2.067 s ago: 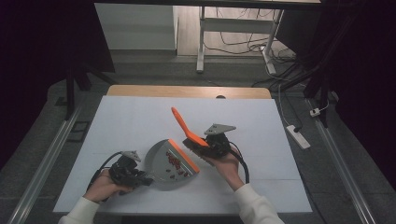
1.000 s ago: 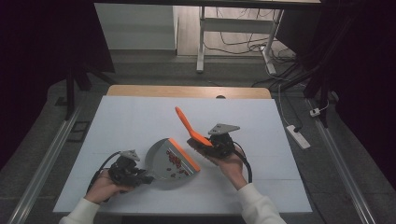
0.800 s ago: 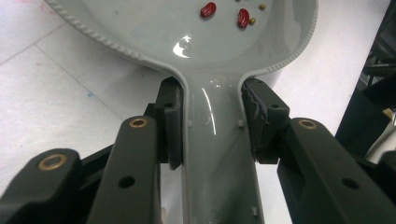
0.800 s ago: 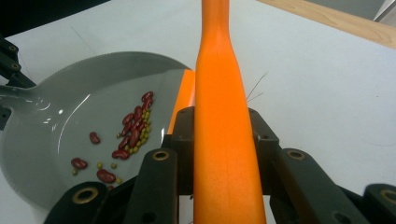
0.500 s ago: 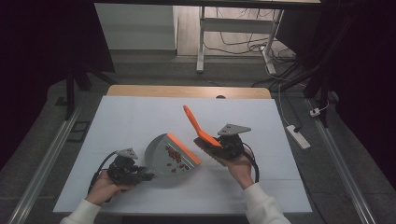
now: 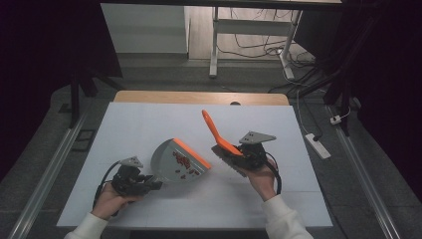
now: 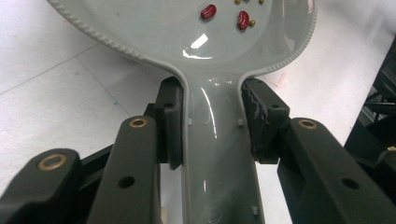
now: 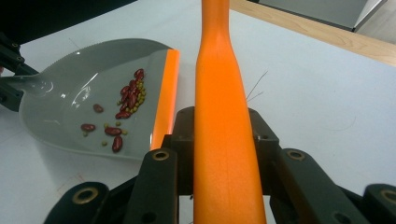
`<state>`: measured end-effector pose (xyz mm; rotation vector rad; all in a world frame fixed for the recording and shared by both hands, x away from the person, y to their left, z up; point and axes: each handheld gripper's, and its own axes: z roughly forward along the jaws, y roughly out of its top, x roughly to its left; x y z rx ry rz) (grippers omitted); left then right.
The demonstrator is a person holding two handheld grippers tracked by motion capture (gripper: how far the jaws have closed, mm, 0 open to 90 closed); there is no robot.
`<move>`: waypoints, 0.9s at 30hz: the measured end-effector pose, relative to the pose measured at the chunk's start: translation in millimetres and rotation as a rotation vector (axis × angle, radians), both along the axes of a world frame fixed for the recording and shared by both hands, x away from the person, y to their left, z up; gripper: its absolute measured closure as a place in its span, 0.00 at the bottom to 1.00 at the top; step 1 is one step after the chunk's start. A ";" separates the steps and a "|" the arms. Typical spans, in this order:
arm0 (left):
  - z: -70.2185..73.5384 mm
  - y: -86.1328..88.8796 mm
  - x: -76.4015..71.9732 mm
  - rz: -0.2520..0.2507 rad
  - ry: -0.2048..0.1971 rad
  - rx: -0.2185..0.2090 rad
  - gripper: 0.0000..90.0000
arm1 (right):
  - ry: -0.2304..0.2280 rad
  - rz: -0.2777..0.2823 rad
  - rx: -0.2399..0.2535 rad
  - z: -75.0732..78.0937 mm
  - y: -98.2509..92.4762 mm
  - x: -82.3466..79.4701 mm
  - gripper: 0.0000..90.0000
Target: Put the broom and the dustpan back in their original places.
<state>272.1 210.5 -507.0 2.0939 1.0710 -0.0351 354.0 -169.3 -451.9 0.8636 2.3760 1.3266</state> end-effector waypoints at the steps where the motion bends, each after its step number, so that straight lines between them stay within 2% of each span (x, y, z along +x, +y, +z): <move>1: 0.0 0.6 -0.4 0.005 -0.001 -0.002 0.68 | 0.001 0.000 0.000 0.2 -0.5 -0.2 0.78; 10: -0.5 2.4 -3.4 0.050 0.002 -0.020 0.68 | 0.010 -0.007 0.007 1.6 -7.6 -2.8 0.78; 18: 1.1 3.1 -6.1 0.090 -0.014 -0.028 0.68 | 0.019 -0.021 0.018 3.5 -18.7 -5.6 0.78; 27: 2.0 1.8 -9.6 0.129 -0.034 -0.043 0.68 | 0.040 -0.040 0.010 -2.1 -32.9 -9.5 0.78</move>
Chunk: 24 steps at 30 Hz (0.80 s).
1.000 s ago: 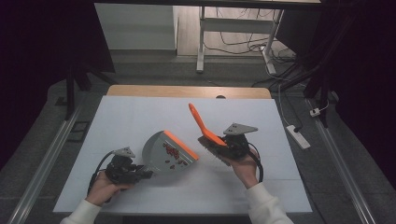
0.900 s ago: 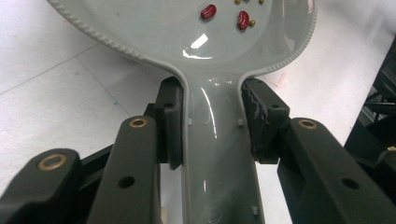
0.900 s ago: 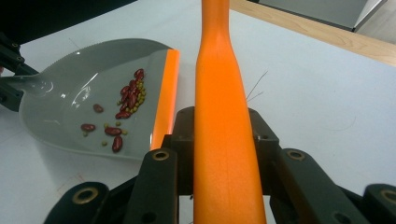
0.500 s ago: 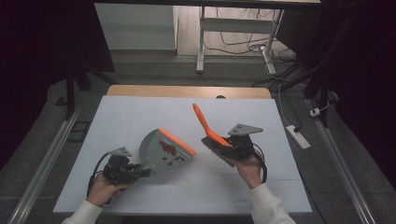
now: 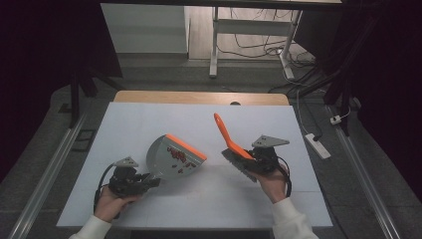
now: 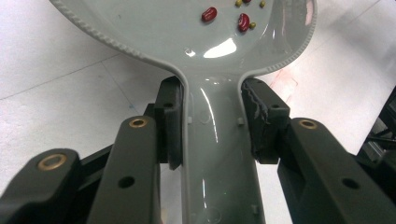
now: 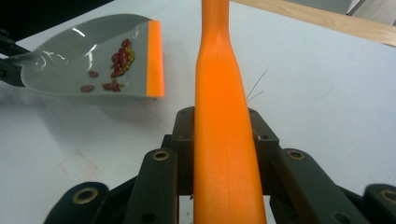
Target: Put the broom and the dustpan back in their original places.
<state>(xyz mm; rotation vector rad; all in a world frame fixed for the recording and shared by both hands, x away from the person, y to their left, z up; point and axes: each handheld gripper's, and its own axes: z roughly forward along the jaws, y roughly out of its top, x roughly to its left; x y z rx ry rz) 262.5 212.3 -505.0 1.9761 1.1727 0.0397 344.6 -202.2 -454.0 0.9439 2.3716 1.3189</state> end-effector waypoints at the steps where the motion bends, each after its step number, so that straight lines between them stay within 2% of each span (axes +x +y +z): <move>1: -0.1 0.0 -0.3 0.004 0.000 -0.002 0.68 | 0.003 -0.002 0.000 -0.4 -1.8 -0.3 0.78; 10: -3.4 2.7 -4.1 0.081 0.000 -0.013 0.68 | 0.017 -0.016 0.008 -2.1 -16.4 -4.9 0.78; 17: -5.0 4.3 -9.4 0.155 -0.019 -0.028 0.68 | 0.032 -0.025 0.011 -4.1 -24.9 -9.3 0.78; 24: -8.0 5.5 -13.2 0.202 -0.021 -0.031 0.68 | 0.042 -0.037 0.016 -7.8 -32.1 -14.2 0.78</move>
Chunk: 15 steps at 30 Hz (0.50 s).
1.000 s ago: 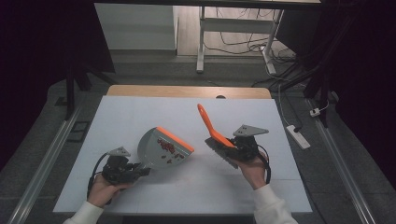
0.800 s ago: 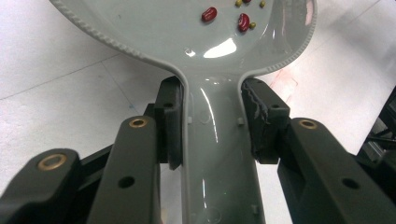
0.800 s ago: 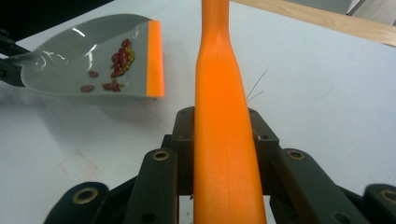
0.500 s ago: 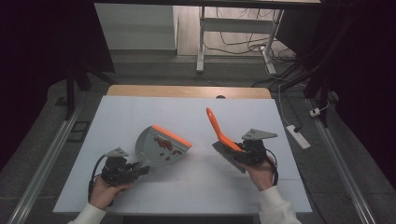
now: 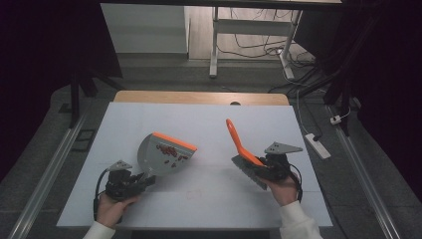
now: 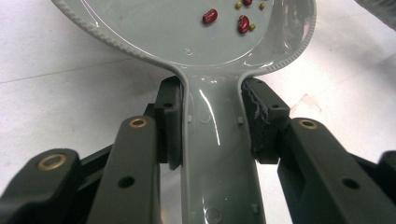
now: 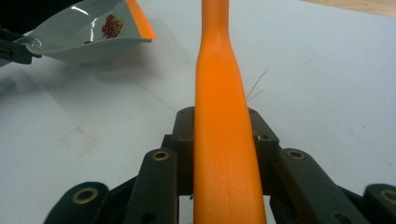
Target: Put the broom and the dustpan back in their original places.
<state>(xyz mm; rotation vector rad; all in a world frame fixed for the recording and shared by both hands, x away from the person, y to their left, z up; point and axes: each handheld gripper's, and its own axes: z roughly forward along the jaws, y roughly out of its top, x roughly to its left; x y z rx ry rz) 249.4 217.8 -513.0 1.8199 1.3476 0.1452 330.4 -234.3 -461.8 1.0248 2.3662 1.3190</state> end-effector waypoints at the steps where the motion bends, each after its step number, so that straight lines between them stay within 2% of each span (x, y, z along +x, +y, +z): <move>1: -0.3 0.2 -0.2 0.009 0.001 0.000 0.68 | 0.000 -0.001 0.001 -0.2 -0.6 -0.4 0.78; 15: -5.6 5.2 -4.0 0.137 0.016 0.026 0.68 | 0.043 -0.012 0.016 -7.4 -11.5 -3.9 0.78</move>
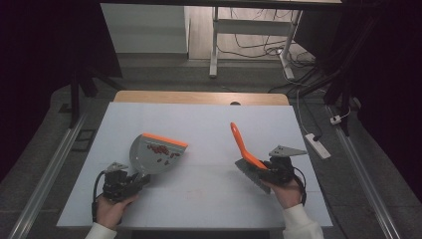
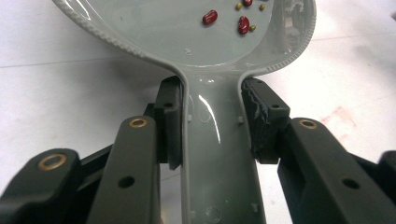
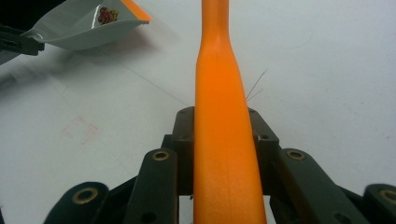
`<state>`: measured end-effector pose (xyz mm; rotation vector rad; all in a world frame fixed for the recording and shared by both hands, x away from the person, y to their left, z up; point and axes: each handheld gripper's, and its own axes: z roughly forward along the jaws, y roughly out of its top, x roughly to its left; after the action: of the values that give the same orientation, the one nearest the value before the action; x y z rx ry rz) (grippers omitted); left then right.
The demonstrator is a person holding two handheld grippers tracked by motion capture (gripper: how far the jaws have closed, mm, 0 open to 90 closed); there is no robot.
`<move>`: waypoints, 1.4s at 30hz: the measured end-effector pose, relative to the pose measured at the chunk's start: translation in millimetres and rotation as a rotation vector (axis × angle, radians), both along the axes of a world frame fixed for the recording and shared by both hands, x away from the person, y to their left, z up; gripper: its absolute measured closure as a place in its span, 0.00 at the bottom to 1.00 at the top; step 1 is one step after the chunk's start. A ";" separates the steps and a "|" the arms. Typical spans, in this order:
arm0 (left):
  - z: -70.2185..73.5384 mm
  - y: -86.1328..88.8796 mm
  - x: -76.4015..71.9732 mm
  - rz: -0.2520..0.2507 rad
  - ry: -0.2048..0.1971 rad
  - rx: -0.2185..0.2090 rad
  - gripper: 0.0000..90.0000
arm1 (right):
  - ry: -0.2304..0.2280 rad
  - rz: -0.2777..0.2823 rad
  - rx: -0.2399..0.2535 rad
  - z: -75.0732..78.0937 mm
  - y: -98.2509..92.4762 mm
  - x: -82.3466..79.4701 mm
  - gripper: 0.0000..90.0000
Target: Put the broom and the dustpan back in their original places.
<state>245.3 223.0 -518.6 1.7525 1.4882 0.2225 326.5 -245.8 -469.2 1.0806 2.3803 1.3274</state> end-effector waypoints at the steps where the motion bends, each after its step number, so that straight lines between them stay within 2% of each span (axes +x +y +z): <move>1: -0.2 0.2 -0.2 0.006 0.000 -0.001 0.68 | 0.008 0.001 0.002 -1.1 0.2 -0.3 0.78; 15: -5.6 0.6 1.7 0.101 0.032 0.000 0.68 | 0.032 0.001 -0.010 -7.8 -2.5 -0.6 0.78; 19: -6.8 0.1 2.4 0.122 0.039 0.003 0.68 | 0.052 0.005 -0.015 -10.9 -1.3 0.0 0.78; 24: -8.1 0.7 3.0 0.133 0.039 0.002 0.68 | 0.072 -0.003 -0.026 -14.7 -2.8 3.0 0.78; 31: -9.4 0.7 3.5 0.139 0.040 0.007 0.68 | 0.141 -0.034 -0.028 -25.6 -11.1 11.2 0.78; 42: -13.2 -0.9 5.8 0.143 0.063 0.007 0.68 | 0.130 -0.073 -0.051 -28.5 -17.7 16.5 0.76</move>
<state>251.1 222.2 -531.8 1.6739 1.6616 0.2481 343.0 -263.6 -497.7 1.2618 2.4253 1.1999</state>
